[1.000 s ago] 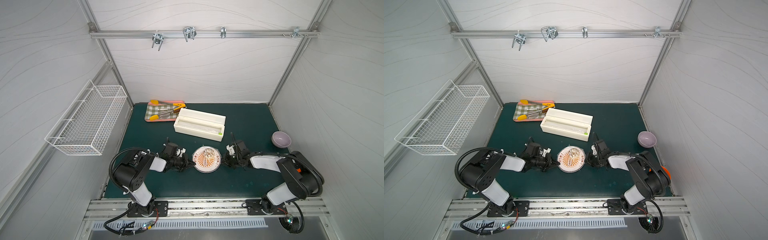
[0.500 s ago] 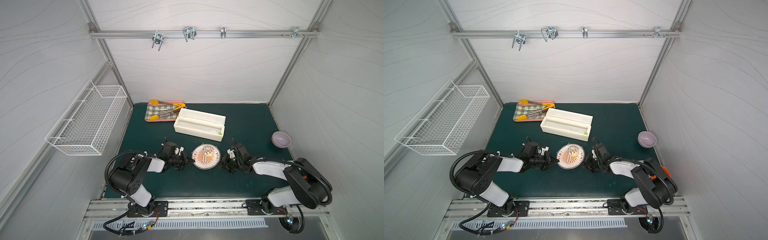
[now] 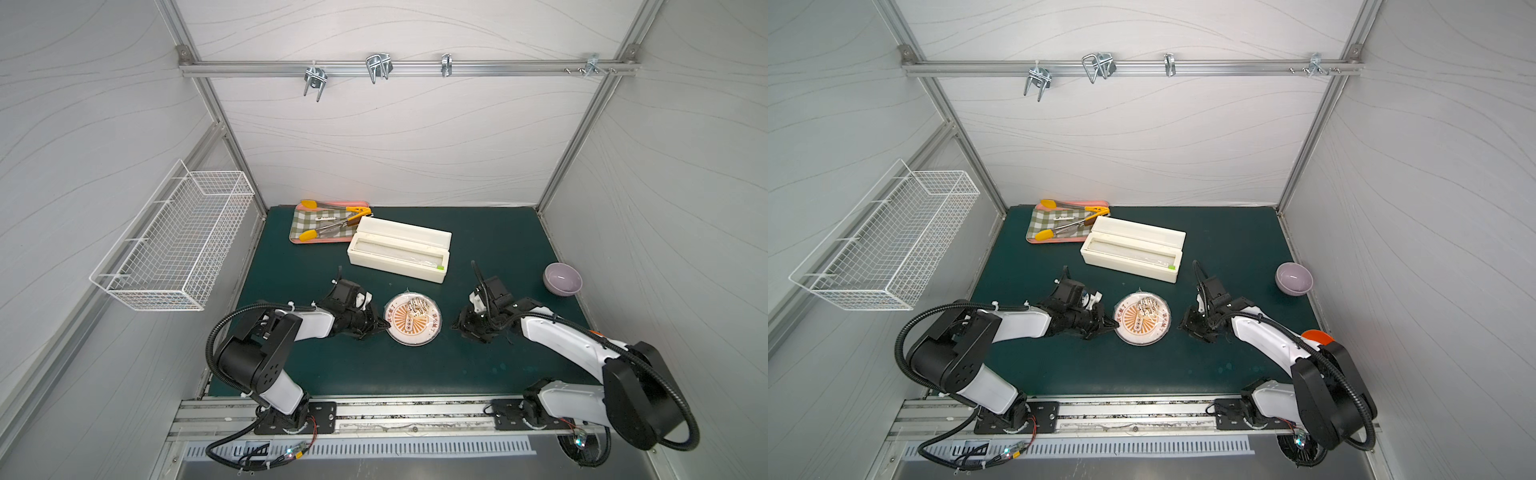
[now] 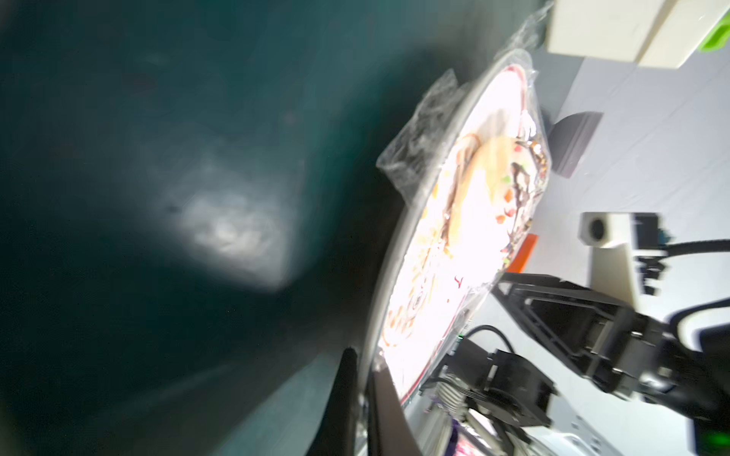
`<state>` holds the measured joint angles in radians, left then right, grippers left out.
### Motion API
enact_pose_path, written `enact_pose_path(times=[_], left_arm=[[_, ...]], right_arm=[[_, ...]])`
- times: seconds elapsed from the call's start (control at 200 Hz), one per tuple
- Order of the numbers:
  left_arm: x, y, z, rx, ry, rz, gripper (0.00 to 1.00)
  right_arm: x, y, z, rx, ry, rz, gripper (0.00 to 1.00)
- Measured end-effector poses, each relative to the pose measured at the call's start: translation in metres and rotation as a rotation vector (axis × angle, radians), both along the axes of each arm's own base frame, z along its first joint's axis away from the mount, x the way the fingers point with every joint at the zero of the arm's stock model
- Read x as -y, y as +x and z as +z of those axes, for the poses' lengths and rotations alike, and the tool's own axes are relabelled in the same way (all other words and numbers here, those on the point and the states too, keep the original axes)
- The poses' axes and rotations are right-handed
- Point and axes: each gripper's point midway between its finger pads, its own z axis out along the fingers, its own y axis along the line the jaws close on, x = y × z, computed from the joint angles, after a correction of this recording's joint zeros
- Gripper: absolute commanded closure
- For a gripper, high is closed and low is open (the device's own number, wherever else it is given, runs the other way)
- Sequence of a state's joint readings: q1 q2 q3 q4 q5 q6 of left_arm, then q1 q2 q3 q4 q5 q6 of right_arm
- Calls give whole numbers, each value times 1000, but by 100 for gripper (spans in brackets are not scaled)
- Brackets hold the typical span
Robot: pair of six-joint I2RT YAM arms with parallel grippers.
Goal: Wrap the plate with plastic wrap
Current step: Cover the plate with plastic wrap.
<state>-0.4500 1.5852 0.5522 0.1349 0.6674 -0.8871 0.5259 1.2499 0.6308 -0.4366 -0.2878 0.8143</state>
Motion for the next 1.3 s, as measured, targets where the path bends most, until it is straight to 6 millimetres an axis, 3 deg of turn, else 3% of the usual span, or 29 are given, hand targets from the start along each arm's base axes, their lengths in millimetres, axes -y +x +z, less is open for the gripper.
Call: enact_pose_path(times=[0.135, 0.245, 0.42, 0.635, 0.73, 0.905, 1.075, 1.301], left_arm=[[6, -1, -1, 54, 55, -44, 100], [7, -1, -3, 72, 69, -56, 100], [-4, -6, -5, 64, 124, -65, 67], [-48, -6, 3, -10, 139, 57, 55], [-55, 0, 11, 4, 133, 83, 49], [-33, 29, 25, 53, 100, 32, 54], [-18, 48, 14, 69, 100, -7, 64], [-11, 51, 0, 55, 107, -48, 97]], right_arm=[[-9, 15, 6, 30, 10, 13, 55], [-15, 26, -1, 26, 2, 26, 57], [-22, 36, -10, 17, -14, 54, 58], [-28, 45, -3, 55, -7, 91, 56], [-30, 47, -1, 66, 0, 104, 56], [-33, 46, -2, 63, 8, 124, 56], [-34, 45, -7, 49, 10, 132, 60], [-36, 45, -11, 40, 19, 142, 66]])
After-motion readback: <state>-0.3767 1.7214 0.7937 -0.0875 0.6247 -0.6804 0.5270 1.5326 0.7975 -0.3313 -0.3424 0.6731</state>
